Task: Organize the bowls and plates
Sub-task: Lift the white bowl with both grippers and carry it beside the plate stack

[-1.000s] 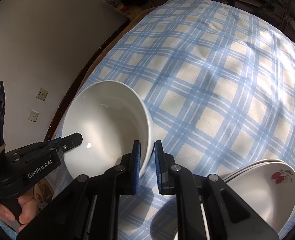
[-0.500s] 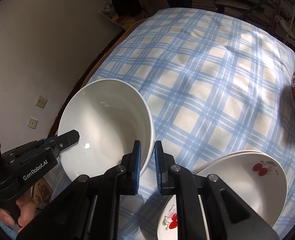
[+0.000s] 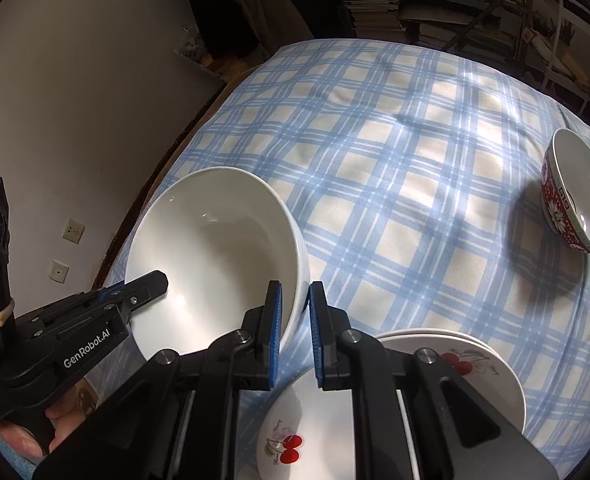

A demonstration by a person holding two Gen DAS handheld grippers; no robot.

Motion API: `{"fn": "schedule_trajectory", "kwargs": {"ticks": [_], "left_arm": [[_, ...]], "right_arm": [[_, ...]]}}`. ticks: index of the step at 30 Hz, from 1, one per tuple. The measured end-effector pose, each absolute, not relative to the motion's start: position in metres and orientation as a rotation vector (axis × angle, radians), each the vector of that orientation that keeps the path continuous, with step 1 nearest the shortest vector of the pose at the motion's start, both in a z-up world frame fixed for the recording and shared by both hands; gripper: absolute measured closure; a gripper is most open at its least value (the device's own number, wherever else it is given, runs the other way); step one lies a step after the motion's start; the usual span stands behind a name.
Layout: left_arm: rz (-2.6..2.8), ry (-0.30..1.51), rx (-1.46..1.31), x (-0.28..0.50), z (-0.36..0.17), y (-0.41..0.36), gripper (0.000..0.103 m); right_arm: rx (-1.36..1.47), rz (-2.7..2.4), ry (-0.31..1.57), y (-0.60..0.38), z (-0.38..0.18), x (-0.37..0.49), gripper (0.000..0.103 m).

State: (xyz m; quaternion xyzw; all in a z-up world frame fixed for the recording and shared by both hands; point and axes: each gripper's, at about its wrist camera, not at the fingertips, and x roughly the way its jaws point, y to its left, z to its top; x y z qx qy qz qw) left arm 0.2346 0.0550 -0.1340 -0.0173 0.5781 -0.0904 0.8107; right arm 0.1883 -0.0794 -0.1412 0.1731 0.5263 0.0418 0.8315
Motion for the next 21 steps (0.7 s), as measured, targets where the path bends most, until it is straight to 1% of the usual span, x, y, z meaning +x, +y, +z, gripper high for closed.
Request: {"fn": "schedule_trajectory", "kwargs": {"ticks": [7, 17, 21], "left_arm": [[-0.188, 1.258, -0.025, 0.239, -0.147, 0.05, 0.095], [-0.206, 1.282, -0.036, 0.242, -0.15, 0.054, 0.095], [-0.204, 1.289, -0.034, 0.239, -0.149, 0.055, 0.092]], "right_arm": [[0.43, 0.106, 1.112, -0.089, -0.155, 0.191, 0.086], [0.405, 0.104, 1.126, -0.085, -0.154, 0.192, 0.086], [0.408, 0.098, 1.11, -0.086, -0.15, 0.189, 0.086]]}}
